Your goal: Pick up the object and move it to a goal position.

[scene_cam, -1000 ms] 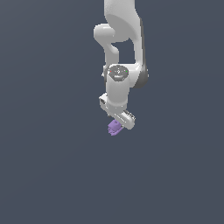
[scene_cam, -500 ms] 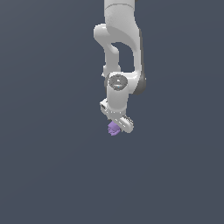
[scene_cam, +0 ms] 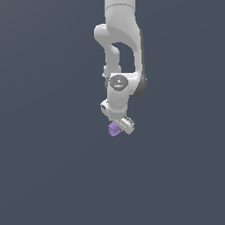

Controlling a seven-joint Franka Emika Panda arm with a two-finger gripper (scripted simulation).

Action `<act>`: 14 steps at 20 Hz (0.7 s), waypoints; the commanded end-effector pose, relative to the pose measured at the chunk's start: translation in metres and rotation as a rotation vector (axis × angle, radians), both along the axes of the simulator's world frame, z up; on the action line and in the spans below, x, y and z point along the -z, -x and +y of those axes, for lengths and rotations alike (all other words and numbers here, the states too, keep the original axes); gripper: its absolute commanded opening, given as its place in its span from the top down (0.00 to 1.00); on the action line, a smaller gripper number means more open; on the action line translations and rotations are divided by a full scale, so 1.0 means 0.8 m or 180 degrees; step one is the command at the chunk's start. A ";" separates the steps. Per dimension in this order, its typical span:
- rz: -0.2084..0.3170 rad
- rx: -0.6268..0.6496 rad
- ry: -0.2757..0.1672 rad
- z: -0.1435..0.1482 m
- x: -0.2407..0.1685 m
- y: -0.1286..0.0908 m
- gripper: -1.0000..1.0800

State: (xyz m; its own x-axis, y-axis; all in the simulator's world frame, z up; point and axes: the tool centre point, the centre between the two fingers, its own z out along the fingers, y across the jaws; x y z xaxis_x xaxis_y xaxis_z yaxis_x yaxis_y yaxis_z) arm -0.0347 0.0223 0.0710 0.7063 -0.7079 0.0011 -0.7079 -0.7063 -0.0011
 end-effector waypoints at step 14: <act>0.0001 0.0003 0.0000 0.016 -0.065 0.001 1.00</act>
